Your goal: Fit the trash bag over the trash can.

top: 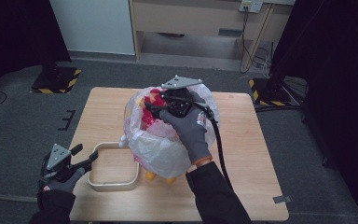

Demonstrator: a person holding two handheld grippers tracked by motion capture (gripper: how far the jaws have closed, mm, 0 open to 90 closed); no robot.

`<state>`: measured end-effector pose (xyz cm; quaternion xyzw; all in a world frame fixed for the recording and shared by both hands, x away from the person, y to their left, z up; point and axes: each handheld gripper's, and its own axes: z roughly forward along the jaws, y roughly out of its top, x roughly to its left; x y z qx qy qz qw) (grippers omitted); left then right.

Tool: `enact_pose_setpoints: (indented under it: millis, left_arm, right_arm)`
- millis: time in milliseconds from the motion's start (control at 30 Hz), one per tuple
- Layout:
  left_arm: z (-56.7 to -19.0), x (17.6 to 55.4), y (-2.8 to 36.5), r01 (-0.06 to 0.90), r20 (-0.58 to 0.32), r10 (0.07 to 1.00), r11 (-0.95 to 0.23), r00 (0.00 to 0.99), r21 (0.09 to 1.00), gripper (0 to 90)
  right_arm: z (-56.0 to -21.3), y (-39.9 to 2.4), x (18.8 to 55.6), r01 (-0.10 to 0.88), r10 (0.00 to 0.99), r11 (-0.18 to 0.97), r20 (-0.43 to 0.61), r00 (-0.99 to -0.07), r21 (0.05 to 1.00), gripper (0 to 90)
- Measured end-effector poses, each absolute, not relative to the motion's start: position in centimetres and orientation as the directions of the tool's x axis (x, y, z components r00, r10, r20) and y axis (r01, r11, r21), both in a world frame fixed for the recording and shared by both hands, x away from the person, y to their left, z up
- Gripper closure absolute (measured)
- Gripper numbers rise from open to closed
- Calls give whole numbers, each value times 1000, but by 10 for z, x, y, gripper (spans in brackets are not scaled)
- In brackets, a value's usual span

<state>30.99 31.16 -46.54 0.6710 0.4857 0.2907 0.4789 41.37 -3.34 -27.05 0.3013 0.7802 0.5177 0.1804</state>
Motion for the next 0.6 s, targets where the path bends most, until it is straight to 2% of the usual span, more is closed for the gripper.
enact_pose_setpoints:
  millis: [333, 600]
  left_arm:
    - [-466, 310, 312, 381, -78, 931, -68, 357, 922, 303]
    - [-467, 311, 313, 385, -80, 933, -66, 351, 920, 303]
  right_arm:
    - [-250, -37, 400, 149, 641, 144, 23, -767, 978, 393]
    - [-228, -42, 387, 53, 653, 80, -12, -757, 995, 401]
